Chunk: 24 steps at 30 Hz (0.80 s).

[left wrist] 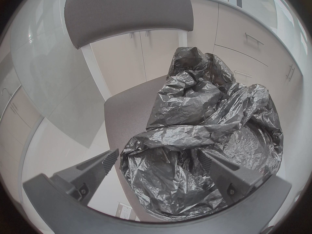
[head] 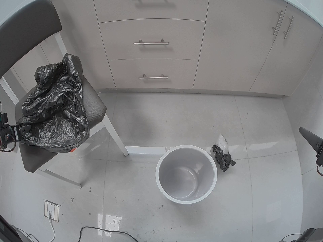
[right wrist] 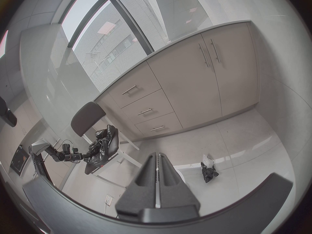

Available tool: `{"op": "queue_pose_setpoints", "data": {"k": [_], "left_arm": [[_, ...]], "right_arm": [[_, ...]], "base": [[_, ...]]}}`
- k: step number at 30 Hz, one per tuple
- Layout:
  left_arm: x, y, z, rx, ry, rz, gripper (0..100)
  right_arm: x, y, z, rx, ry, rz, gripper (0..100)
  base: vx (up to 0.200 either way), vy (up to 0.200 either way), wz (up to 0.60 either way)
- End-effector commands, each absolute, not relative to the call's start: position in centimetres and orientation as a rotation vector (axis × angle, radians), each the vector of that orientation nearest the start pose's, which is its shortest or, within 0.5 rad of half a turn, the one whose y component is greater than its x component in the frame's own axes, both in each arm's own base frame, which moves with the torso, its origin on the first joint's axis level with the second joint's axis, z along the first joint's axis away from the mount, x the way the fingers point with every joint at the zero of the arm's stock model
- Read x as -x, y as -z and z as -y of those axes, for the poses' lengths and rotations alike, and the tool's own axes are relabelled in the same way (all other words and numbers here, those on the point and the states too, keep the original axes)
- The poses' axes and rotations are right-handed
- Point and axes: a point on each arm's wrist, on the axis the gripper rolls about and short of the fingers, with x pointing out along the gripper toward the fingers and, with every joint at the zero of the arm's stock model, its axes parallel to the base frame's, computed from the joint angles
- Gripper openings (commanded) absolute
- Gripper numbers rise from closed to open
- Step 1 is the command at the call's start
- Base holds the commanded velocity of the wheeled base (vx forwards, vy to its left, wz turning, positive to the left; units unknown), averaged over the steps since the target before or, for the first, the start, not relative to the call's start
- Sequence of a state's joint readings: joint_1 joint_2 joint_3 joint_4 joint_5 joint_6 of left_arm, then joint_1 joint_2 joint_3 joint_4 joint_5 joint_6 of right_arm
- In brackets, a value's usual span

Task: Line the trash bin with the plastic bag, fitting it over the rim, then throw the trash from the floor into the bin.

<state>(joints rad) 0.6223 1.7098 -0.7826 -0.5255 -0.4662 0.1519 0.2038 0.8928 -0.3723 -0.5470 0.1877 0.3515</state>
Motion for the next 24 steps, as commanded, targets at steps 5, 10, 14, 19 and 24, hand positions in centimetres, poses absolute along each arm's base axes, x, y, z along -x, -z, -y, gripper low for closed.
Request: {"op": "queue_pose_setpoints", "data": {"k": [5,10,14,19,24], "left_arm": [[-26.0,-16.7,-17.1,0.053,-0.127,-0.341,100],[-26.3,-16.6,-17.3,0.052,-0.126,-0.342,100],[-26.3,-16.5,-17.3,0.053,-0.125,-0.344,100],[-26.5,-16.4,-17.2,0.056,-0.117,-0.345,0],[-26.2,-16.8,-16.7,0.06,-0.107,-0.336,0]], "right_arm": [[-10.0,-21.6,-2.5,-0.347,-0.395,-0.04,0],[-10.0,-21.6,-2.5,-0.347,-0.396,-0.039,0],[-10.0,-21.6,-2.5,-0.347,-0.394,-0.037,0],[-9.9,-21.6,-2.5,-0.347,-0.395,-0.035,0],[-9.9,-21.7,-2.5,-0.349,-0.396,-0.03,0]], "base": [[0.0,0.0,0.0],[0.0,0.0,0.0],[0.0,0.0,0.0],[0.0,0.0,0.0],[0.0,0.0,0.0]]}}
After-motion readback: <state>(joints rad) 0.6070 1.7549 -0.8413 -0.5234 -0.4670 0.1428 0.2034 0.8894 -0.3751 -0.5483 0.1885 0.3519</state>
